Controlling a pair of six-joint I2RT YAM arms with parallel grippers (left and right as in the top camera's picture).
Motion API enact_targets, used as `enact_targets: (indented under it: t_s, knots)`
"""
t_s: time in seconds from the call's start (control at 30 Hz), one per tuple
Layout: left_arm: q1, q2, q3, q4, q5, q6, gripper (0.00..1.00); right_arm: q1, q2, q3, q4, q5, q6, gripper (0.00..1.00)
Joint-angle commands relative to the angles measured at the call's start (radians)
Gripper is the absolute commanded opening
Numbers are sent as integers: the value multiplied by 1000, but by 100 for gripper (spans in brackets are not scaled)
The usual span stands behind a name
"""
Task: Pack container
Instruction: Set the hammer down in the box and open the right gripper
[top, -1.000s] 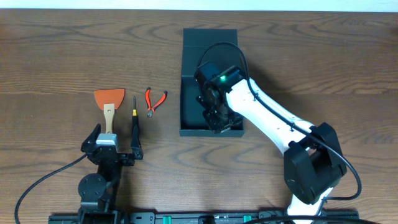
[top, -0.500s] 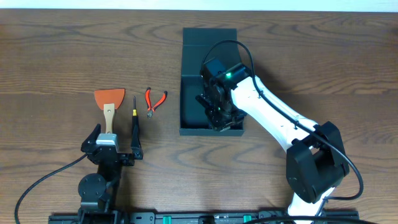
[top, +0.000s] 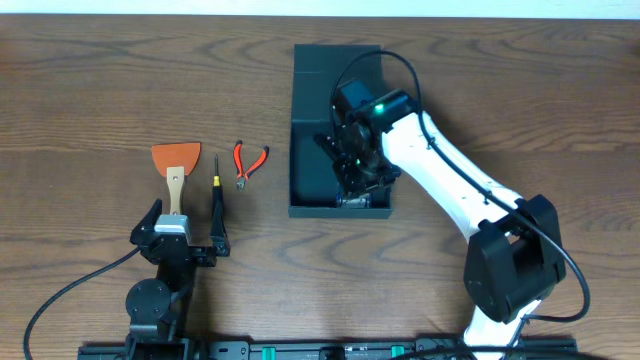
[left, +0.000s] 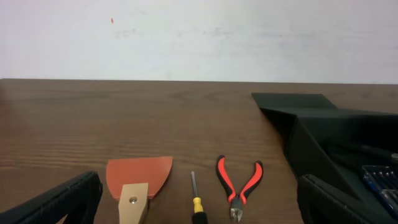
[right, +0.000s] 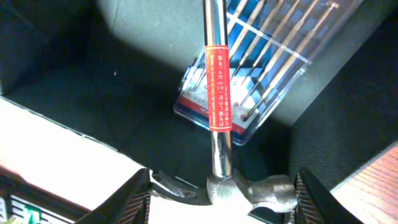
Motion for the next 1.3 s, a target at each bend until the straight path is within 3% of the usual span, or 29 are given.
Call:
enact_targets:
  t_s: [0.0,0.53,1.27]
  knots:
    - [-3,-5,-13,-38,19,16,98,-15,-6,24,-6,-24,-17,1]
    - [-3,-5,-13,-38,19,16,99,-16,-6,13,0,7,-40,1]
    - [-3,-5,-13,-38,19,16,99,-13,-6,-131,86,10,-48,1]
